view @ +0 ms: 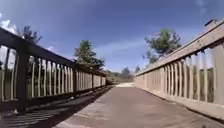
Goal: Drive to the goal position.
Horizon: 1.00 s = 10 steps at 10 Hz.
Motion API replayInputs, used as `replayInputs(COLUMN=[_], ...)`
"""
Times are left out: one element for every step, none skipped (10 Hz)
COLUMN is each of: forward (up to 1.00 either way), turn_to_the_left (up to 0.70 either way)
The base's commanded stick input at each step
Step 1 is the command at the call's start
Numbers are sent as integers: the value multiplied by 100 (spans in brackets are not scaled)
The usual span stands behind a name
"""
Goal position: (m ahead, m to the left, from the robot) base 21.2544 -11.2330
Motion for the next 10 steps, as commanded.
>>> replayInputs(forward=[50,50,50,50,50,50,50,50,50,50], turn_to_the_left=[0,0,0,0,0,0,0,0,0,0])
